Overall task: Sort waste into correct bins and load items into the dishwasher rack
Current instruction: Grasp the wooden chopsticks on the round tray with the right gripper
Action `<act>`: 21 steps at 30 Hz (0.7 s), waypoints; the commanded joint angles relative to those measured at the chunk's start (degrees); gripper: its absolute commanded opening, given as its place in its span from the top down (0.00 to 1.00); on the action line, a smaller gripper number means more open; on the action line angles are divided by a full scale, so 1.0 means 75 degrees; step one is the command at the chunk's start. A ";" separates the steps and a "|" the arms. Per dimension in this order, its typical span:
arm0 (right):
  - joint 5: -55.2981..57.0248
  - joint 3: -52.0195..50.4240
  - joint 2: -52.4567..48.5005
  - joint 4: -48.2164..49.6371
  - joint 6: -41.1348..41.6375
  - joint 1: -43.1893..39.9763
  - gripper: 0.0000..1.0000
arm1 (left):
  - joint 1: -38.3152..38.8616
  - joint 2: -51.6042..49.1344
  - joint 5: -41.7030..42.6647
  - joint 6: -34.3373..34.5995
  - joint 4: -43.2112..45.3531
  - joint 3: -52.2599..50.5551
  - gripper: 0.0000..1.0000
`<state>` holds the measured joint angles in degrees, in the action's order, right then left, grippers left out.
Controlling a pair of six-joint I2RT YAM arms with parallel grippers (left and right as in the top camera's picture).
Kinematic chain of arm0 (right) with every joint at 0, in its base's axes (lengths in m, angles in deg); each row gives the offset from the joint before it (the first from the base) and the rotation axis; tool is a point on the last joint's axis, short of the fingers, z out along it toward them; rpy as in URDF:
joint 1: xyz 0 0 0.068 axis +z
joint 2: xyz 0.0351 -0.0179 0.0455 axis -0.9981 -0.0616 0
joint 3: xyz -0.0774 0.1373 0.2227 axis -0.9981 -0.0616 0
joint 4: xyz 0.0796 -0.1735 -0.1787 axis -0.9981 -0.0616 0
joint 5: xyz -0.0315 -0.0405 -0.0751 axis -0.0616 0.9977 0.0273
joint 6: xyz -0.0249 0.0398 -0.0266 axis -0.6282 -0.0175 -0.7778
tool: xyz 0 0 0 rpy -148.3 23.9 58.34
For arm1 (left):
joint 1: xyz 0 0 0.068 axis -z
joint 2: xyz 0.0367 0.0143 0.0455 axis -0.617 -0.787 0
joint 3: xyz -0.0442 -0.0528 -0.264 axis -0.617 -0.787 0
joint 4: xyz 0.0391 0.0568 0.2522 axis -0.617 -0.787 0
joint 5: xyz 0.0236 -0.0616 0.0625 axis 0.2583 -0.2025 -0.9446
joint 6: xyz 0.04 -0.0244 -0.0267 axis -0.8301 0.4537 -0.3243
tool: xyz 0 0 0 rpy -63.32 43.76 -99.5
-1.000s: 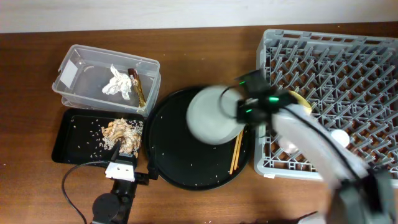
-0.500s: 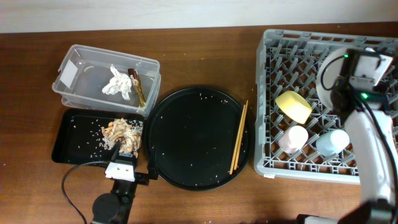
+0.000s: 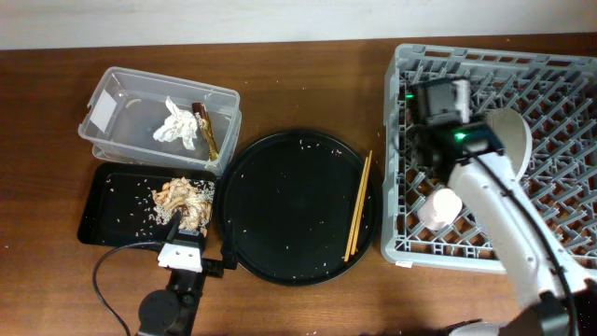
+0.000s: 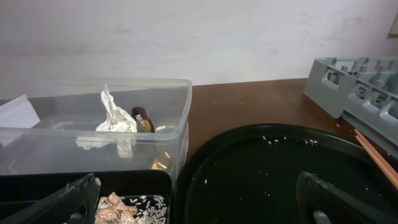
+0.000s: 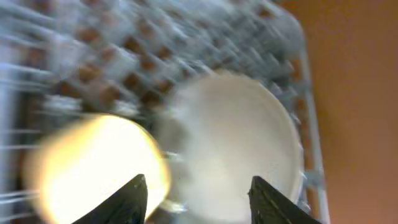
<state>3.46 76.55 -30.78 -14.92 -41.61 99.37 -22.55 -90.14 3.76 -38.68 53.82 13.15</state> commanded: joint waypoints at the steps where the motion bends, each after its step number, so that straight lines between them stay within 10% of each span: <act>1: -0.2439 0.0924 0.0361 -0.0793 0.0985 0.1099 0.42 | -0.0058 0.0038 -0.0029 -0.0090 0.0015 -0.0044 0.01; 6: -0.6481 0.0157 -0.0041 -0.1300 0.3031 0.1594 0.58 | -0.0058 0.0038 -0.0029 -0.0090 0.0015 -0.0044 0.01; 12: -0.6190 -0.0813 -0.1367 -0.0723 0.3439 0.2022 0.76 | -0.0058 0.0038 -0.0029 -0.0090 0.0015 -0.0044 0.01; 21: -0.6158 -0.0871 -0.2894 -0.0219 0.3826 0.2014 0.77 | -0.0058 0.0038 -0.0029 -0.0090 0.0015 -0.0044 0.00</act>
<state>-43.10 70.36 -51.50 -16.71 -13.89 114.41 -22.55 -90.14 3.76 -38.68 53.82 13.15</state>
